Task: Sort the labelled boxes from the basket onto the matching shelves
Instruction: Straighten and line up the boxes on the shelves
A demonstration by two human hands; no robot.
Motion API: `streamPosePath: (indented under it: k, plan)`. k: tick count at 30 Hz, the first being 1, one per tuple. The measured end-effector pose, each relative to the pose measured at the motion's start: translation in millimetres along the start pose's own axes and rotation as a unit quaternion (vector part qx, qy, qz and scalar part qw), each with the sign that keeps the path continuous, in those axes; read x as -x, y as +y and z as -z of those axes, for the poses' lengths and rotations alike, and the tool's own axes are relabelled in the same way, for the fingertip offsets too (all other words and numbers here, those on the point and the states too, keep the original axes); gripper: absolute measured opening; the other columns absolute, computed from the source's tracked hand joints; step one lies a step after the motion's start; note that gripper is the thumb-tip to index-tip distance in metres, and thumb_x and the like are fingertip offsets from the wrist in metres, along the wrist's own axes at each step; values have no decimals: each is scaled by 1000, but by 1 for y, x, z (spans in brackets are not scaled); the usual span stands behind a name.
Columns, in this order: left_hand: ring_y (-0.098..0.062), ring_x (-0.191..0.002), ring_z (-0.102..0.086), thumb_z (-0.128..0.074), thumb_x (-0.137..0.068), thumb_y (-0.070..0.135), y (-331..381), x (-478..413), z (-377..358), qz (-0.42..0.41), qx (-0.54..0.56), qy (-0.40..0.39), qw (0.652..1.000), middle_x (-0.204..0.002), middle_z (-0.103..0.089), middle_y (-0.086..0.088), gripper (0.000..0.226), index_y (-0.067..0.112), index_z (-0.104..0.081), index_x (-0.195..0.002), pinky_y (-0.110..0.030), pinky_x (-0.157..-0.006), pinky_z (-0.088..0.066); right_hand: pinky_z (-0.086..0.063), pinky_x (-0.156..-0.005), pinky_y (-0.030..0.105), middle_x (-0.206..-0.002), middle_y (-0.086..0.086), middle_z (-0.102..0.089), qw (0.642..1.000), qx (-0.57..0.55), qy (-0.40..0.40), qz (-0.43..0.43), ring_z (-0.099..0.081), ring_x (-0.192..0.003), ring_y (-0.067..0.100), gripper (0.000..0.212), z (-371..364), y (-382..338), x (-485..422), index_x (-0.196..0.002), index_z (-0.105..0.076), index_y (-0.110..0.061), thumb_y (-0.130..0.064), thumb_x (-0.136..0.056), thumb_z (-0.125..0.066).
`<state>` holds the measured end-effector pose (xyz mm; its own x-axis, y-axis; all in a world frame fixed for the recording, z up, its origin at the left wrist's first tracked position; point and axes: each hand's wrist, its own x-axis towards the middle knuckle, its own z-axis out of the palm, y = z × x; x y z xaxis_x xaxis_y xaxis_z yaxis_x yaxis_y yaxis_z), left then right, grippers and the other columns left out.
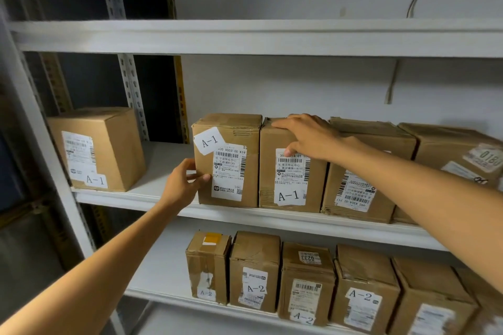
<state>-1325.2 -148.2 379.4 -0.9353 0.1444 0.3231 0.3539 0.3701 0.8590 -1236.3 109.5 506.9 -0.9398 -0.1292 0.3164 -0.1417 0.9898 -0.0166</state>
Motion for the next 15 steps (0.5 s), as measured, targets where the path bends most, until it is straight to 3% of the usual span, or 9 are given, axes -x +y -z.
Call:
streamPosePath:
  k: [4, 7, 9, 12, 15]
  plan:
    - [-23, -112, -58, -70, -86, 17, 4, 5, 2, 13, -11, -30, 999, -126, -60, -7, 47, 10, -50, -128, -37, -87, -51, -42, -100, 41, -132, 5, -54, 1000, 3, -1, -1, -51, -122, 25, 73, -2, -2, 0, -145, -41, -21, -18, -80, -75]
    - [-28, -123, -53, -74, -82, 13, 6, 9, 4, 12, -37, -9, 999, -137, -53, -8, 66, 11, -42, -140, -44, -98, -46, -40, -96, 35, -133, 8, -48, 1000, -2, 2, -1, -47, -122, 25, 74, -5, -9, 1, -144, -38, -14, -12, -80, -75]
    - [-28, -125, -51, -77, -79, 16, 8, 14, 9, 11, -43, 4, 999, -139, -51, -7, 73, 14, -40, -143, -41, -98, -44, -41, -97, 37, -133, 12, -42, 999, 26, 41, 14, -43, -121, 28, 77, -7, -20, 3, -144, -33, -11, -10, -79, -74]
    - [-23, -120, -53, -79, -77, 17, 8, 26, 20, -13, -97, 23, 995, -134, -54, -7, 71, 14, -45, -139, -31, -91, -44, -48, -93, 38, -126, 14, -47, 975, 107, 134, 139, -50, -111, 28, 69, -16, -51, 5, -135, -43, -9, -8, -73, -73]
    - [-21, -113, -55, -77, -79, 15, 1, 37, 45, -28, -154, 73, 985, -127, -56, -9, 60, 11, -50, -133, -27, -87, -44, -53, -76, 35, -114, 13, -57, 952, 81, 173, 238, -58, -100, 27, 56, -26, -97, 2, -122, -56, -7, -6, -69, -73]
